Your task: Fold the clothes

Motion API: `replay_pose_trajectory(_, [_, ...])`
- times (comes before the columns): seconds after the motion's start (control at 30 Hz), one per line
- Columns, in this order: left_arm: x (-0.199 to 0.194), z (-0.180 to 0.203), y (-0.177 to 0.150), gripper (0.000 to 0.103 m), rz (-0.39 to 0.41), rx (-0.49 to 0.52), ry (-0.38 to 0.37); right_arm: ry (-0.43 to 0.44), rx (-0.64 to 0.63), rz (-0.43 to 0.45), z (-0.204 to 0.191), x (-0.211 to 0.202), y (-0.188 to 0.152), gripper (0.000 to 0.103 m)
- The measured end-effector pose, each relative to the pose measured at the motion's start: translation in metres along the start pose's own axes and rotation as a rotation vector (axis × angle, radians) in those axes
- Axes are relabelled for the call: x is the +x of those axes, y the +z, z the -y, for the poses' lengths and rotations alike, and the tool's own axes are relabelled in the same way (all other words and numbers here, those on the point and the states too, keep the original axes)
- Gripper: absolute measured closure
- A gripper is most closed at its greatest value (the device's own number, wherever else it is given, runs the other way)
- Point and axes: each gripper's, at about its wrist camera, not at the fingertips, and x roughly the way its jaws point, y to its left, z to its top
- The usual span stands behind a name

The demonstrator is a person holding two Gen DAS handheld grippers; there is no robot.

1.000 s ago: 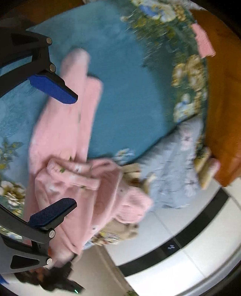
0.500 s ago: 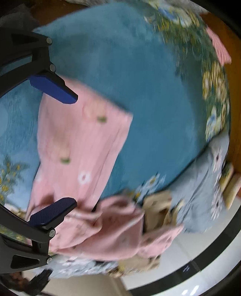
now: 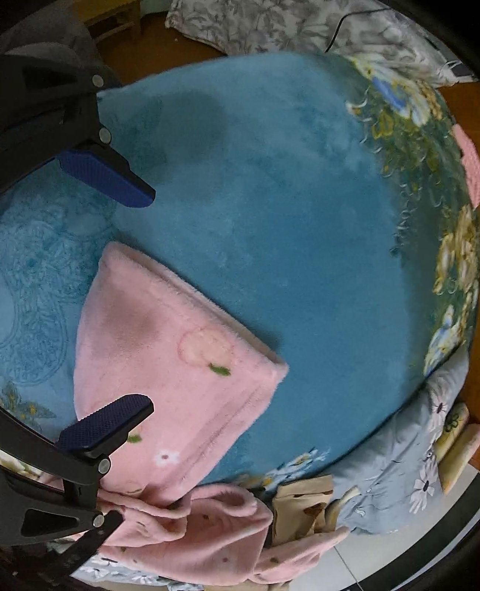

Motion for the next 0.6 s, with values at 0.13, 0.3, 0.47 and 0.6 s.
replay_pose_trajectory(0.13, [0.014,0.003,0.005,0.001,-0.041,0.048,-0.022,-0.088,0.037,-0.022,-0.003,0.011,0.008,0.039])
replay_pose_trajectory(0.3, [0.030,0.017,0.005,0.001,-0.122,0.177,-0.075,-0.146,0.065,-0.071,-0.008,0.020,0.006,0.039])
replay_pose_trajectory(0.47, [0.038,0.015,0.005,0.002,-0.204,0.259,-0.072,-0.180,0.113,-0.069,-0.018,0.018,0.008,0.037])
replay_pose_trajectory(0.6, [0.039,0.008,0.003,0.003,-0.259,0.258,-0.017,-0.219,0.190,-0.082,-0.020,0.024,0.013,0.037])
